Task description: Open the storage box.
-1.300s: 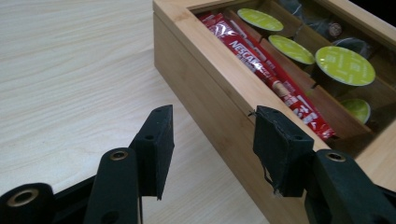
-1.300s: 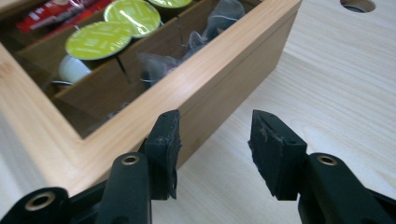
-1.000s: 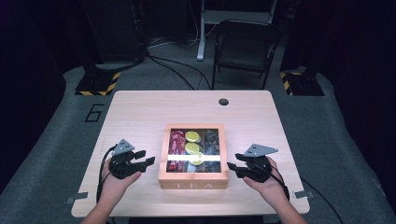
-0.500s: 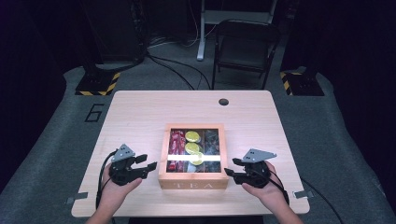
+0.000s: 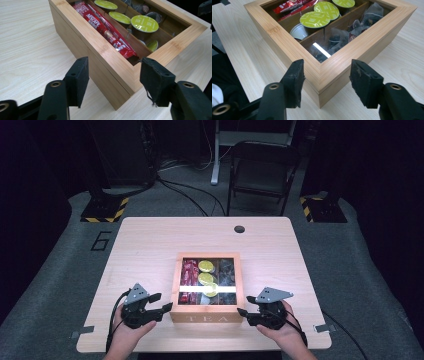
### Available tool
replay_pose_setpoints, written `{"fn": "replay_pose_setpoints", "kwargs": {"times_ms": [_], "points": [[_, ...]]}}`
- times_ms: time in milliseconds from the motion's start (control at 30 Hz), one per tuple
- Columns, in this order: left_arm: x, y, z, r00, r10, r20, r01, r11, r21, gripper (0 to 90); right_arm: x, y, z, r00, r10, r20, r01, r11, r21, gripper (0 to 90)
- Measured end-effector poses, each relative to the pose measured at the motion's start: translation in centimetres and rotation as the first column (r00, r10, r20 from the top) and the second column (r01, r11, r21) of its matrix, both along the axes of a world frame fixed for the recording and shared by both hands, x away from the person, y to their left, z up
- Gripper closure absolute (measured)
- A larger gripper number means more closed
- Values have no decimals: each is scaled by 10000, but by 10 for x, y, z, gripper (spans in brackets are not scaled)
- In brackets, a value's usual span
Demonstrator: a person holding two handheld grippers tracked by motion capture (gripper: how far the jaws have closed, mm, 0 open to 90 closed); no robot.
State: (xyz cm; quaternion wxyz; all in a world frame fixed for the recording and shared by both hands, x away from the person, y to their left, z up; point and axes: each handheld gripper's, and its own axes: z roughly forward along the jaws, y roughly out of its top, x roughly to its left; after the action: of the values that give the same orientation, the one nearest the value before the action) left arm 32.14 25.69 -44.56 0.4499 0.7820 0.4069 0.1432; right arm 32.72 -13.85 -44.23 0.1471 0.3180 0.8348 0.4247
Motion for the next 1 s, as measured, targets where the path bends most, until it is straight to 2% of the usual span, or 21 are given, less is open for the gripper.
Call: {"fn": "replay_pose_setpoints", "kwargs": {"times_ms": [100, 200, 300, 433, 467, 500, 567, 733, 800, 833, 867, 900, 1000], "points": [[-2, -1, -2, 9999, -84, 71, 82, 9999, 144, 436, -2, 1, -1, 9998, 83, 187, -82, 9999, -72, 462], [-5, -2, -4, 9999, 129, 102, -128, 9999, -67, 428, -4, 0, -2, 9998, -35, 210, 36, 10000, -58, 461], [-6, -1, -7, 9999, 88, 87, -88, 10000, -35, 408, -5, -2, -4, 9995, -232, 216, 229, 9996, 144, 461], [-10, -2, -11, 9999, -37, 108, 36, 10000, 28, 404, -5, -4, -8, 9995, -243, 221, 240, 9996, 151, 459], [-10, -3, -12, 9999, -28, 115, 28, 10000, -11, 404, -5, -4, -9, 9996, -273, 119, 271, 9995, 173, 460], [-10, -3, -12, 9996, -136, 245, 132, 9998, 165, 402, -5, -5, -10, 9996, -217, 180, 214, 9997, 143, 464], [-10, -4, -13, 9995, -265, 166, 262, 9995, 165, 397, -6, -5, -13, 9998, -204, -53, 204, 9997, 146, 488], [-11, -7, -17, 9992, -382, 131, 378, 9988, 309, 404, -6, -3, -17, 9997, -54, -230, 56, 9999, 91, 502], [-11, -7, -19, 9989, -458, 21, 458, 9988, 185, 407, -6, -1, -19, 9996, -3, -266, 3, 10000, -12, 509], [-11, -8, -20, 9989, -469, 92, 467, 9987, 193, 413, -6, 0, -20, 9996, 44, -273, -46, 10000, -78, 516], [-11, -8, -21, 9982, -603, -57, 604, 9979, 223, 413, -6, 0, -20, 9996, 44, -273, -46, 10000, -78, 516], [-11, -9, -22, 9980, -627, -34, 628, 9976, 286, 424, -6, 1, -21, 9997, -26, -224, 24, 10000, -82, 520], [-11, -11, -24, 9971, -759, -81, 762, 9958, 516, 454, -5, 0, -24, 9988, -38, -485, 33, 9999, -99, 533]]}}
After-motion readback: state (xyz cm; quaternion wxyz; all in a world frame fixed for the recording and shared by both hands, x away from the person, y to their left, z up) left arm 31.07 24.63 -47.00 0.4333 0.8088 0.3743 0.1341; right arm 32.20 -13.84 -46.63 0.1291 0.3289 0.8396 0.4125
